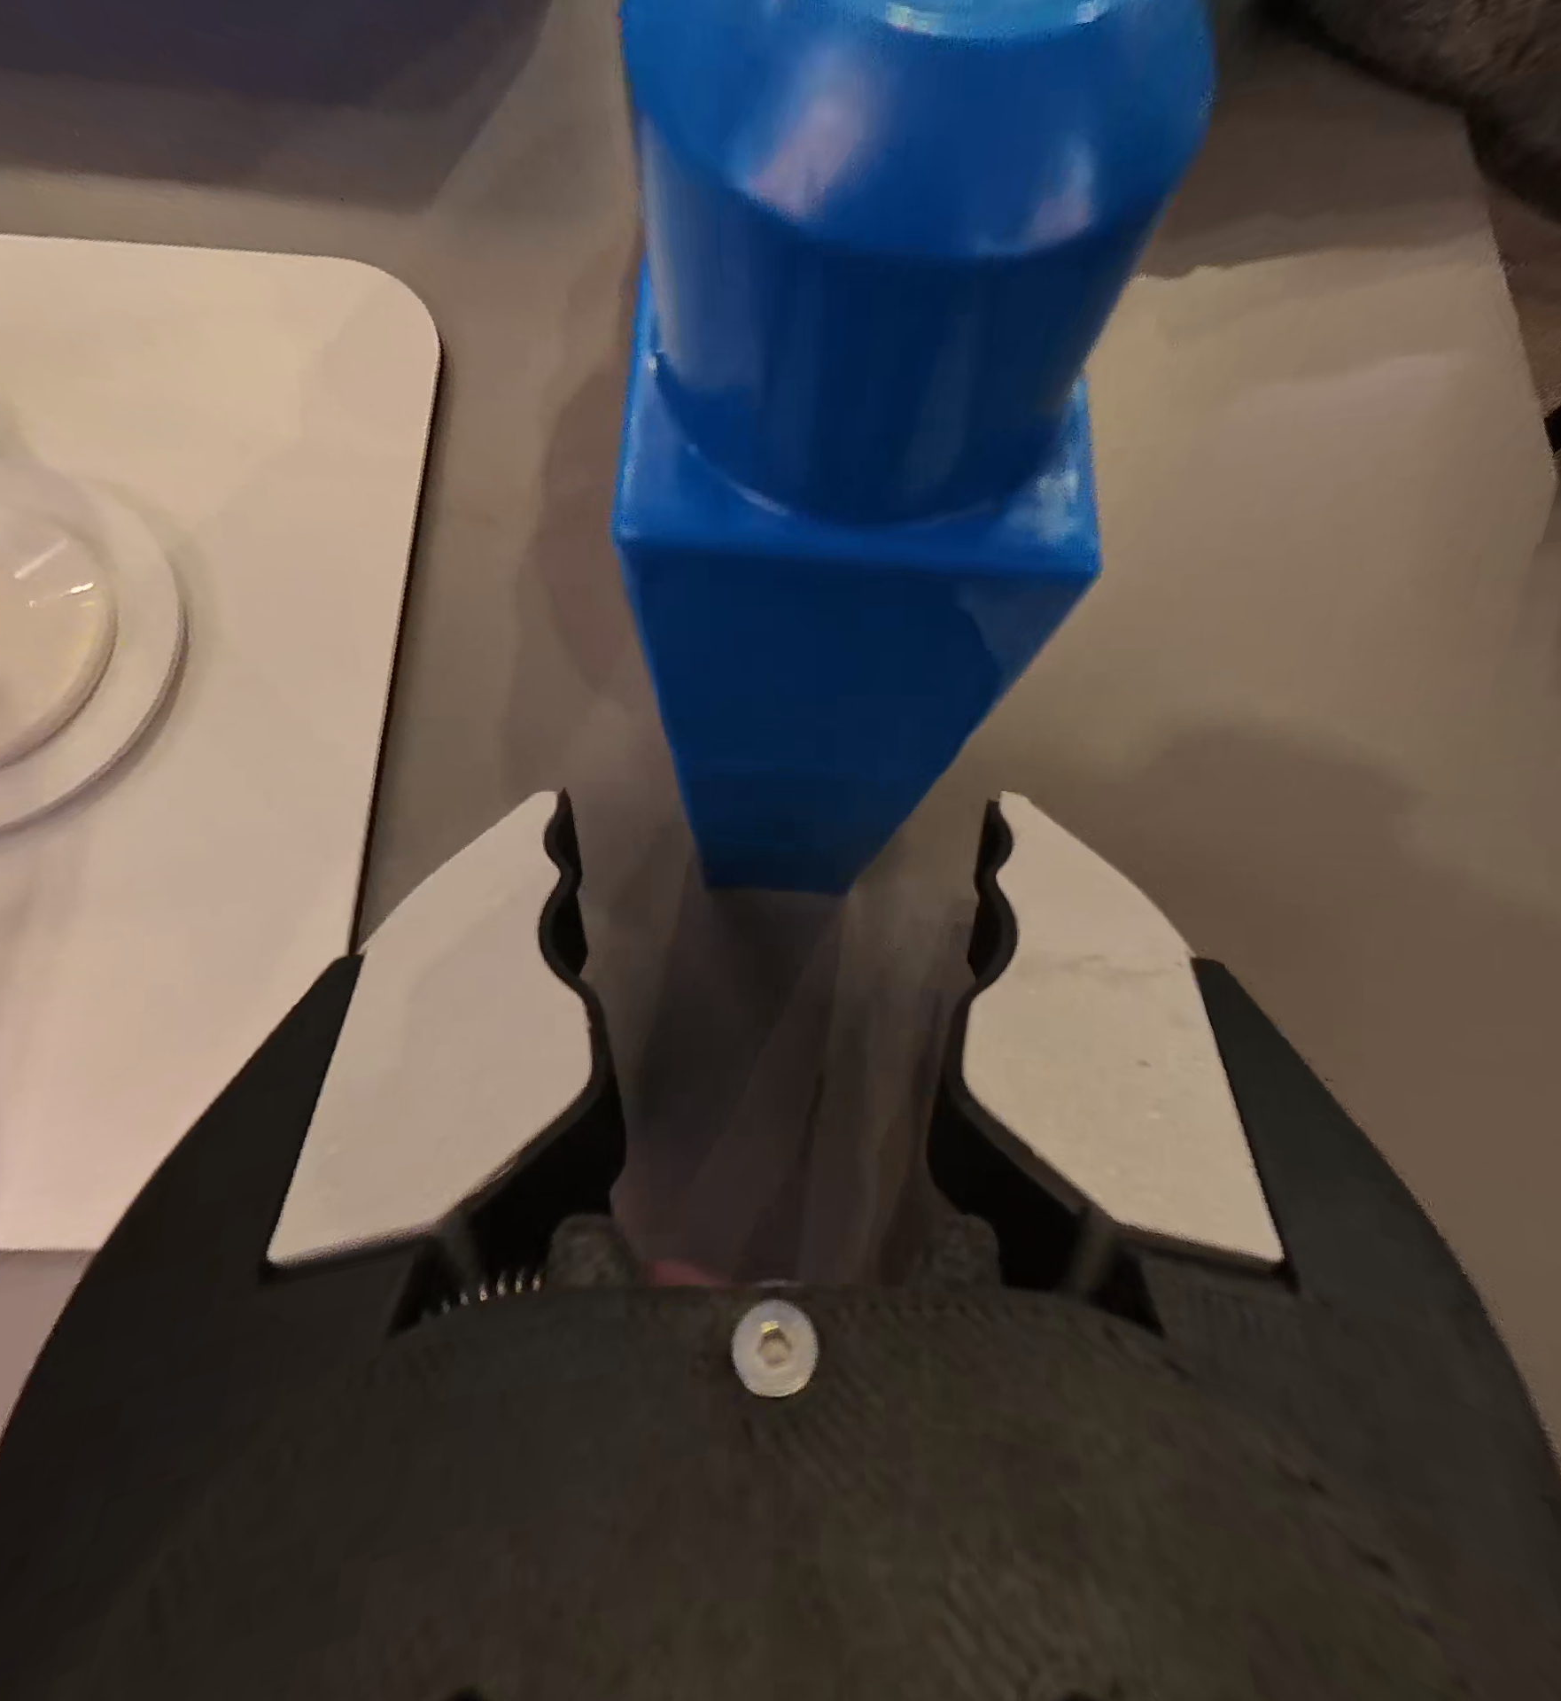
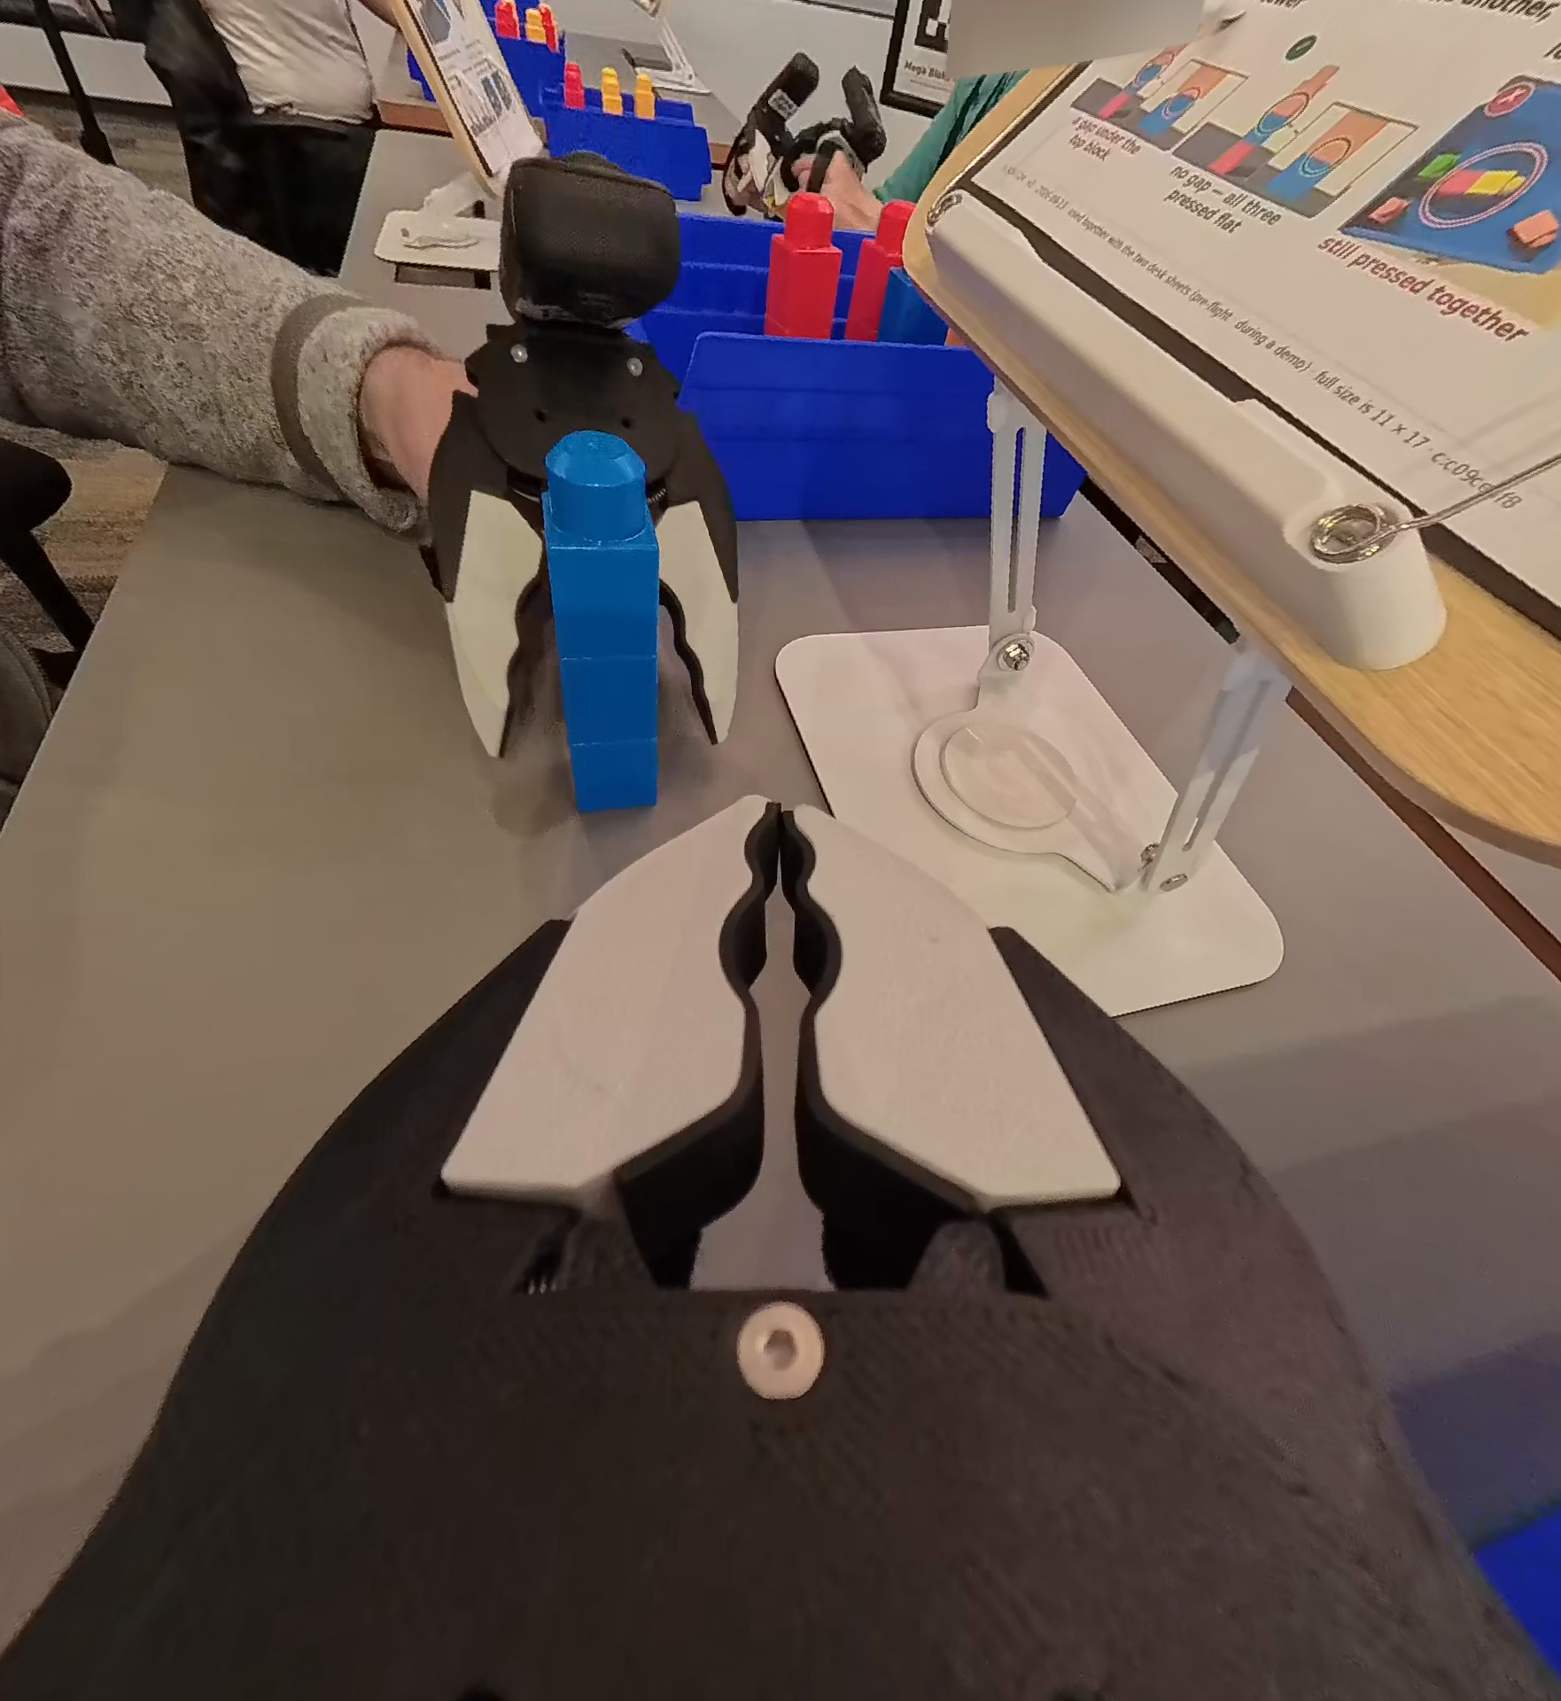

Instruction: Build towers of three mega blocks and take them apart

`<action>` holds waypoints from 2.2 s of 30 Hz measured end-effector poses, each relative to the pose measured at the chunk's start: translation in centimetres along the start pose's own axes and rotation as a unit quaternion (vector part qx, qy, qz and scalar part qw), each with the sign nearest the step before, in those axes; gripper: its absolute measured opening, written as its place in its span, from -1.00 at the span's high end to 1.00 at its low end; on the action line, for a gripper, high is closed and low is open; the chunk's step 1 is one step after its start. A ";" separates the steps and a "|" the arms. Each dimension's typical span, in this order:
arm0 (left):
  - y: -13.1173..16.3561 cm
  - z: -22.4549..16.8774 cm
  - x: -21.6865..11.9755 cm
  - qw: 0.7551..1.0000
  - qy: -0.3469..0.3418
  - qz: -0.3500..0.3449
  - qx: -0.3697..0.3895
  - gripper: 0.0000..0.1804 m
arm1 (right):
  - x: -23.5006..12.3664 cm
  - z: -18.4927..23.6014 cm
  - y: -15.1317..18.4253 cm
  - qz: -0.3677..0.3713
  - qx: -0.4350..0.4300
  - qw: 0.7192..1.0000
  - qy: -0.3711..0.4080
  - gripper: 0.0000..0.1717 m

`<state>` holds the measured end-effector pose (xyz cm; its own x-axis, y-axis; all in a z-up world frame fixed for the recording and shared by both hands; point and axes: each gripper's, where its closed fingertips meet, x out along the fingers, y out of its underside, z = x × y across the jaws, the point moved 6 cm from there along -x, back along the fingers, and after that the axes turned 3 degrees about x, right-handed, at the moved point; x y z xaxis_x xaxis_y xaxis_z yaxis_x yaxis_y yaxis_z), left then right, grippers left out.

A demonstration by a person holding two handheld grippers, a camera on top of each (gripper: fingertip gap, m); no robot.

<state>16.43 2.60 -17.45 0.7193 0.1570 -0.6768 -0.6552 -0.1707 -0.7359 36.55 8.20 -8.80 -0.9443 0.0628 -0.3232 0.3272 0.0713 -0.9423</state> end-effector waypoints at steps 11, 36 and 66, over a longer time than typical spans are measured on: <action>-1.2 0.2 0.8 1.000 0.023 0.009 0.015 0.58 | 0.2 0.7 -0.8 -0.026 0.005 1.000 -0.016 1.00; -4.9 -0.5 -0.1 0.984 0.016 0.146 0.099 0.60 | 7.0 4.8 -3.8 0.013 0.011 0.997 -0.075 0.58; -4.8 0.4 -1.8 0.991 0.004 0.101 0.083 0.60 | -6.8 -2.4 -7.7 -0.137 0.035 0.982 0.122 0.59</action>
<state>18.16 3.55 -12.74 0.5710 0.1279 -0.8109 -0.8145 -0.0354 -0.5791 40.54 9.61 0.86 -0.9569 0.2884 -0.0340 0.0505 0.0500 -0.9975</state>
